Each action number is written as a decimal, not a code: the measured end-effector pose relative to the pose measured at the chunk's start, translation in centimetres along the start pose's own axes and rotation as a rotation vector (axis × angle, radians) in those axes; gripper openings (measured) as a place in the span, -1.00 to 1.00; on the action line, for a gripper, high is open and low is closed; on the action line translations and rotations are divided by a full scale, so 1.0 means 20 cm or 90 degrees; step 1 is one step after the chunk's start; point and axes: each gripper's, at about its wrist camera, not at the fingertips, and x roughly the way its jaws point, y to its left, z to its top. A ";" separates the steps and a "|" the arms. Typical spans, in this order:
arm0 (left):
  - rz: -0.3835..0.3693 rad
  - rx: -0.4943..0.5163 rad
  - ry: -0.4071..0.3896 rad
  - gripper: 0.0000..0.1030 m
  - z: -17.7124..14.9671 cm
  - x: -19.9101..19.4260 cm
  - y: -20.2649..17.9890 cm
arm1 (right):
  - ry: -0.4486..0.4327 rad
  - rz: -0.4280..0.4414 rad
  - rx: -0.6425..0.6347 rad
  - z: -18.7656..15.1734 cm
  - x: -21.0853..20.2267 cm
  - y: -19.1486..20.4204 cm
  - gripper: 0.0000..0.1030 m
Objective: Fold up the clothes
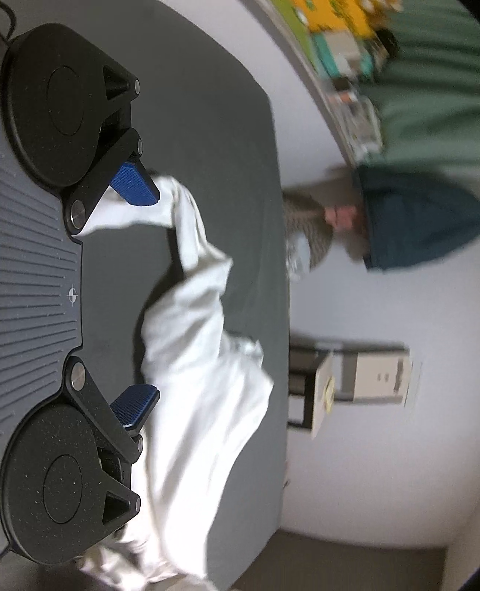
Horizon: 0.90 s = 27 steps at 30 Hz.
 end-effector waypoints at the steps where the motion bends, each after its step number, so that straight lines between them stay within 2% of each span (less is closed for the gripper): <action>1: -0.005 0.018 -0.002 1.00 0.00 0.00 -0.03 | -0.021 0.062 -0.041 -0.02 -0.06 0.09 0.16; 3: -0.015 0.054 -0.006 1.00 0.00 -0.01 -0.08 | -0.040 0.226 -0.192 -0.09 -0.14 0.35 0.15; 4: -0.020 0.072 -0.008 1.00 0.00 -0.01 -0.11 | -0.052 0.269 -0.277 -0.14 -0.17 0.47 0.13; 6: -0.027 0.098 -0.011 1.00 0.00 -0.02 -0.15 | -0.094 0.313 -0.418 -0.26 -0.20 0.68 -0.08; 8: -0.034 0.124 -0.014 1.00 -0.01 -0.03 -0.20 | -0.100 0.349 -0.492 -0.36 -0.18 0.84 -0.11; 11: -0.045 0.163 -0.019 1.00 -0.01 -0.04 -0.26 | -0.098 0.376 -0.489 -0.37 -0.06 1.01 -0.14; 12: -0.044 0.170 -0.024 1.00 -0.01 -0.03 -0.26 | -0.104 0.369 -0.485 -0.37 -0.03 1.03 -0.20; 16: -0.057 0.179 -0.032 1.00 0.01 -0.02 -0.27 | -0.105 0.343 -0.471 -0.45 -0.01 1.05 -0.22; 17: -0.062 0.181 -0.032 1.00 0.01 -0.01 -0.28 | -0.108 0.337 -0.465 -0.46 0.00 1.04 -0.37; 18: -0.067 0.182 -0.032 1.00 0.01 0.00 -0.28 | -0.110 0.331 -0.459 -0.47 0.01 1.04 -0.76; 19: -0.074 0.191 -0.033 1.00 0.00 0.00 -0.29 | -0.110 0.321 -0.457 -0.49 0.02 1.03 -0.91; 21: -0.090 0.215 -0.035 1.00 0.00 0.00 -0.30 | -0.106 0.310 -0.443 -0.50 0.01 0.99 -0.90; 23: -0.104 0.249 -0.046 1.00 -0.02 -0.03 -0.32 | -0.096 0.345 -0.420 -0.47 -0.04 0.93 -0.90; 24: -0.112 0.266 -0.050 1.00 -0.02 -0.05 -0.32 | -0.094 0.380 -0.419 -0.45 -0.09 0.90 -0.90; 27: -0.149 0.326 -0.066 1.00 -0.06 -0.12 -0.35 | -0.095 0.470 -0.458 -0.45 -0.27 0.80 -0.91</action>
